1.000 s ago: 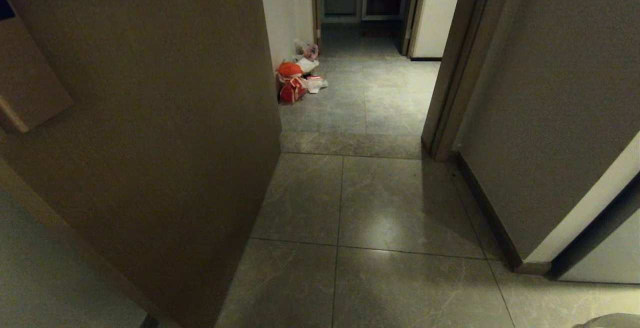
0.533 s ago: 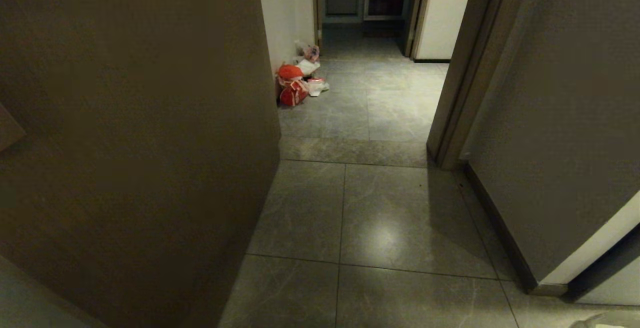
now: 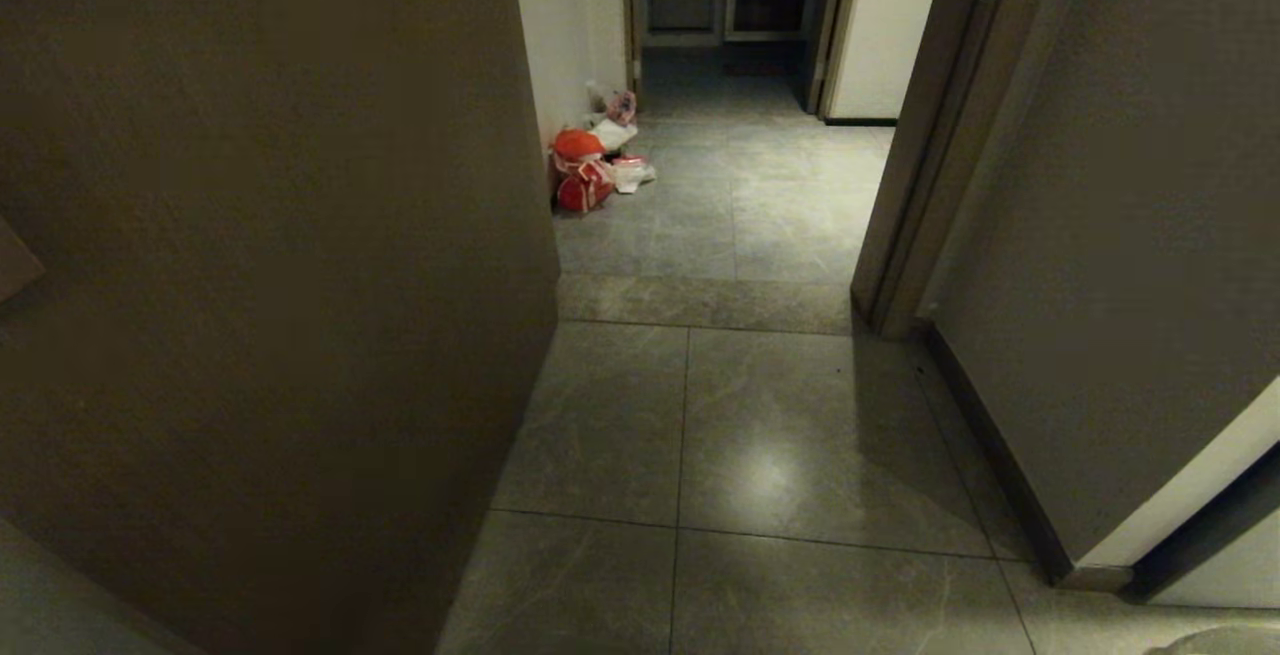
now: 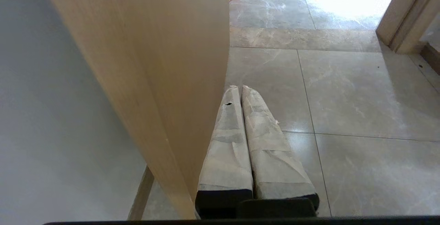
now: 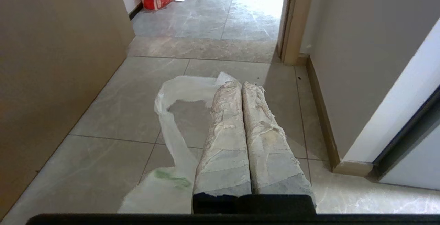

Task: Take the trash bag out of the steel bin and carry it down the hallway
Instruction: Put the trash bag at the door

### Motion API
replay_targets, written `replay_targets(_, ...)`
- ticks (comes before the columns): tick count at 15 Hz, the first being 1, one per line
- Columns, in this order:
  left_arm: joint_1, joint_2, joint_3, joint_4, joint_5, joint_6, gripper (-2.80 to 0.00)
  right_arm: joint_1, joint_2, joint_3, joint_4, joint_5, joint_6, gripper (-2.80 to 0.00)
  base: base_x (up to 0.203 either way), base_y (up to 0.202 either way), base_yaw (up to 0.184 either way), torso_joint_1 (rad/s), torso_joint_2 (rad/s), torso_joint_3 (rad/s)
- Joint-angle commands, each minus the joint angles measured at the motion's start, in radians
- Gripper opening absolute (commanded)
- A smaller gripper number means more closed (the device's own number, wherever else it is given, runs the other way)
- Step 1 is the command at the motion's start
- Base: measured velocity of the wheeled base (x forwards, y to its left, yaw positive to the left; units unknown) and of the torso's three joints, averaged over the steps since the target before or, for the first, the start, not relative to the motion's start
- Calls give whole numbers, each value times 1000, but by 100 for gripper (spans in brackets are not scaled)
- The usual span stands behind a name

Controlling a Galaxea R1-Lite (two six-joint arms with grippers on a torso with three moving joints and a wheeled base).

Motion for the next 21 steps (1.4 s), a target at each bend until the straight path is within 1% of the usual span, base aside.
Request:
replay_targets(1,1,0,0,0,0,0,-280,-1,0,25,-1,0,-1,-280,0,0,0,0,0,0)
replay_targets(3,1,1,-1,0,0,-1,-280,-1,0,25,-1,0,-1,-280,3,-85,10,1,3,3)
replay_targets(7,1,0,0,0,0,1,-280,-1,0,25,-1,0,-1,-280,0,-184,0,2,3,3)
replay_targets(9,1,0,0,0,0,1,-280,-1,0,25,-1,0,-1,-280,0,-102,2,1,-5,3)
replay_targets(19,1,0,-1,0,0,0,-280,-2,0,25,-1,0,-1,-280,0,0,0,0,0,0)
replay_targets(21,1,1,0,0,0,0,-280,-1,0,25,-1,0,-1,-280,131,0,0,-7,0,5)
